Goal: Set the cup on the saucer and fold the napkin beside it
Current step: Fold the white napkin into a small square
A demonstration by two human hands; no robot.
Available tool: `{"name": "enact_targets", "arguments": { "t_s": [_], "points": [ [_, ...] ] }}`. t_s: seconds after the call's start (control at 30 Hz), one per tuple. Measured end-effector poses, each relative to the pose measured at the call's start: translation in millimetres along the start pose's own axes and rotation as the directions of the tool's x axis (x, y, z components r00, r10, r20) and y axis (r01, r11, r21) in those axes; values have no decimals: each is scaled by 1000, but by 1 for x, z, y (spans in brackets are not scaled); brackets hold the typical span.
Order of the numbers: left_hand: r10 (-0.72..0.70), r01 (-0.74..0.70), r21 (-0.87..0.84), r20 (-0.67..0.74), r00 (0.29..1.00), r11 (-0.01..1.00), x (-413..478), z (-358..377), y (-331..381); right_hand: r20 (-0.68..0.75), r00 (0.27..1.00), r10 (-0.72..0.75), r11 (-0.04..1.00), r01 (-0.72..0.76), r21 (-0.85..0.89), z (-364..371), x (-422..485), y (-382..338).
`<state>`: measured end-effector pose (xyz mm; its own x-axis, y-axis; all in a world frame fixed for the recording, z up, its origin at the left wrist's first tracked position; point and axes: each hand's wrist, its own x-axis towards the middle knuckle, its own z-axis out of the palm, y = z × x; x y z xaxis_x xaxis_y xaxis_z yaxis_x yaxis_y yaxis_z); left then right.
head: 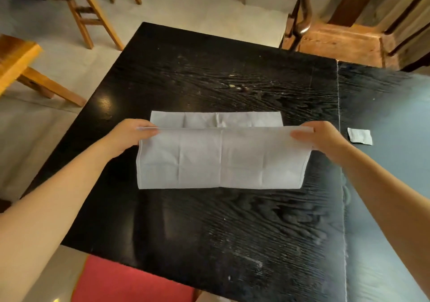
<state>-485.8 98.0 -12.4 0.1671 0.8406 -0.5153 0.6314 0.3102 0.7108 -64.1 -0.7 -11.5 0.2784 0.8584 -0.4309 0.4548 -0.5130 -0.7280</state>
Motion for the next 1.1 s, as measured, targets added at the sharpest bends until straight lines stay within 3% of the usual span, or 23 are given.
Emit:
{"name": "enact_targets", "arguments": {
  "t_s": [0.07,0.17,0.33,0.43,0.53,0.63,0.77,0.93,1.03,1.1],
  "points": [
    [-52,43,-116,-77,996,992,9,2,0,-113,993,21,993,-7,119,7,15,-5],
    [-170,110,-229,-260,951,967,33,11,-1,-260,965,9,995,17,100,25,49,-12],
    [-200,145,-147,-505,840,978,73,31,-6,-345,938,-15,998,33,48,55,97,-6],
    [-158,229,50,-580,799,972,90,39,-13,-351,936,-37,996,7,-87,64,116,0],
    [-128,256,137,-592,796,957,97,43,-18,-333,937,-104,955,0,-296,68,131,13],
    [-63,239,220,-598,799,946,105,40,-20,-317,943,-103,939,-13,-342,66,137,21],
    [-188,278,119,-486,853,953,108,35,-5,-222,975,22,950,-89,-299,54,145,18],
    [-246,288,60,-372,895,956,110,31,7,-154,976,151,939,-190,-286,44,145,9],
    [-190,245,109,-367,911,963,107,33,11,-191,976,102,951,-152,-270,44,137,6],
    [-153,216,132,-372,916,967,104,35,10,-265,963,51,980,-99,-172,46,131,7]
  ]
}}
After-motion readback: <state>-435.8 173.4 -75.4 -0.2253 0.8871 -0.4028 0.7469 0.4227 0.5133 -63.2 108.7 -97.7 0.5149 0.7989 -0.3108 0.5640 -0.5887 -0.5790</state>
